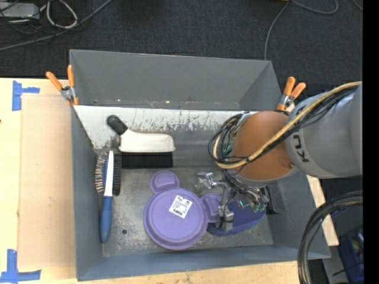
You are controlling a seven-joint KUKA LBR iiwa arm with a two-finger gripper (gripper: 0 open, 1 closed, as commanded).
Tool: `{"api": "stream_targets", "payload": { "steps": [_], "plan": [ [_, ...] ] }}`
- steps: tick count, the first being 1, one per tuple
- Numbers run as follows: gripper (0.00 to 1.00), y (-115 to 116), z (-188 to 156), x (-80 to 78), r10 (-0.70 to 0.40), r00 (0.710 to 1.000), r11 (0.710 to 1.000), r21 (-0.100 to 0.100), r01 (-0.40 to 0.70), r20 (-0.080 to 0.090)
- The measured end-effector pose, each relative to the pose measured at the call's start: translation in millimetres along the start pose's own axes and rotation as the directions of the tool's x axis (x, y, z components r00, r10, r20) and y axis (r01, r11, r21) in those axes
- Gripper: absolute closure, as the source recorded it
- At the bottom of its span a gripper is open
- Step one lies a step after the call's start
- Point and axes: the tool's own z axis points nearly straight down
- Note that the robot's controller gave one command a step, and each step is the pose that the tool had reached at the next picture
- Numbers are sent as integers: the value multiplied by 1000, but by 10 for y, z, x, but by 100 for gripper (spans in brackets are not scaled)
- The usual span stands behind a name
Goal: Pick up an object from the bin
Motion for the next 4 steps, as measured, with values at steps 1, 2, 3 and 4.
{"api": "stream_targets", "payload": {
  "steps": [1,2,3,4],
  "plan": [
    [0,0,0,1,1,1000,1000,0,-1,0],
    [0,72,0,130,9,1000,1000,0,-9,2],
    [100,60,-4,84,19,1000,1000,-1,-19,-4],
    [100,60,-3,84,19,1000,1000,-1,-19,-4]
  ]
}}
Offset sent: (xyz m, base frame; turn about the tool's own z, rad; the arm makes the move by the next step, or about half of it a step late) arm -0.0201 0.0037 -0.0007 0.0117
